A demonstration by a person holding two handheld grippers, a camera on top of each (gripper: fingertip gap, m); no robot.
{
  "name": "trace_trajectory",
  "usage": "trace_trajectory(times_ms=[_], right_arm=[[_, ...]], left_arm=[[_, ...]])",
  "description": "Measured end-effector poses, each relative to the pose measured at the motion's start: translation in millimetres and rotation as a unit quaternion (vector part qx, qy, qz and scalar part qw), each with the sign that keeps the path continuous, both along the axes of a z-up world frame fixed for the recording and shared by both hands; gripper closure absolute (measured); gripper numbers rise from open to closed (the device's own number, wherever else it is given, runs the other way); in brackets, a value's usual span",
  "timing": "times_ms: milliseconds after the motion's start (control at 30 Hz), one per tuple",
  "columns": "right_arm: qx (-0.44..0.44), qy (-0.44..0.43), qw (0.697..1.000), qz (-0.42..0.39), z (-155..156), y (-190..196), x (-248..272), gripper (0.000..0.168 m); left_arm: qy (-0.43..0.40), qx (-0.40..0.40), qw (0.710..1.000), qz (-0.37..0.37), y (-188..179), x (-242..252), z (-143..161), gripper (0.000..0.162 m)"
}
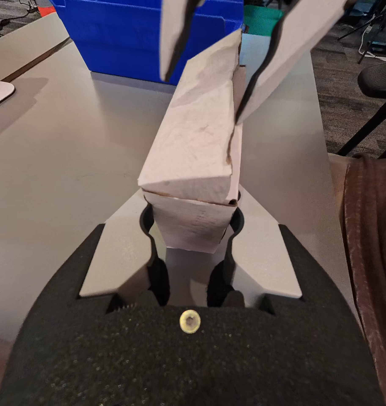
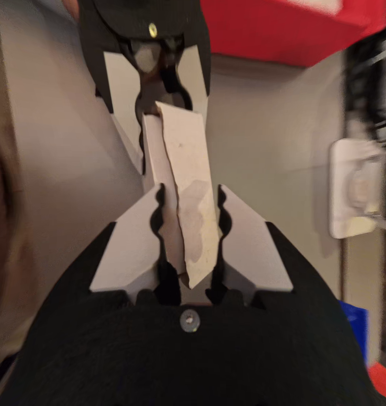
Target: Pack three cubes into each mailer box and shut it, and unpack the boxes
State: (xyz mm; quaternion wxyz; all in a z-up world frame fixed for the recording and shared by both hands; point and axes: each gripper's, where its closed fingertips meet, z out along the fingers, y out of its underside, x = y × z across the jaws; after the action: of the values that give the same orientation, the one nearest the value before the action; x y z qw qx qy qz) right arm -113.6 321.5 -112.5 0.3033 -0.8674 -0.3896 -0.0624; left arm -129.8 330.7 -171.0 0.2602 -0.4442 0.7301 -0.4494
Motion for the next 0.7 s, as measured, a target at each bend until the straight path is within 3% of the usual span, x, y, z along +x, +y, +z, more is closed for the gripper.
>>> trace_trajectory(times_ms=[33, 100, 233, 267, 433, 500, 633, 700], right_arm=[[0.052, -0.03, 0.998, -0.009, 6, 3, 2, 0.136], [0.107, -0.08, 0.991, -0.012, 8, 2, 4, 0.139], [0.131, -0.136, 0.982, -0.016, 11, 5, 7, 0.15], [0.125, -0.121, 0.985, -0.015, 12, 7, 7, 0.163], [0.004, 0.076, 0.997, -0.03, 17, 12, 9, 0.165], [-0.008, 0.121, 0.992, -0.032, 22, 18, 9, 0.162], [0.066, -0.023, 0.997, -0.046, 24, 26, 16, 0.163], [0.112, -0.107, 0.986, -0.063, 23, 26, 19, 0.164]], left_arm=[[-0.001, 0.0, 1.0, -0.001, 0, 0, 0, 0.093], [-0.003, 0.001, 1.0, -0.002, 0, 0, 0, 0.094], [-0.008, 0.008, 1.0, -0.004, 0, 1, 0, 0.094], [-0.011, 0.015, 1.0, -0.006, 0, 0, 0, 0.094], [-0.023, 0.052, 0.998, -0.009, 0, 0, 1, 0.094], [-0.041, 0.114, 0.992, 0.019, 15, 6, 4, 0.094], [-0.043, 0.227, 0.968, 0.096, 48, 20, 4, 0.092], [-0.034, 0.234, 0.962, 0.136, 54, 21, 2, 0.089]])
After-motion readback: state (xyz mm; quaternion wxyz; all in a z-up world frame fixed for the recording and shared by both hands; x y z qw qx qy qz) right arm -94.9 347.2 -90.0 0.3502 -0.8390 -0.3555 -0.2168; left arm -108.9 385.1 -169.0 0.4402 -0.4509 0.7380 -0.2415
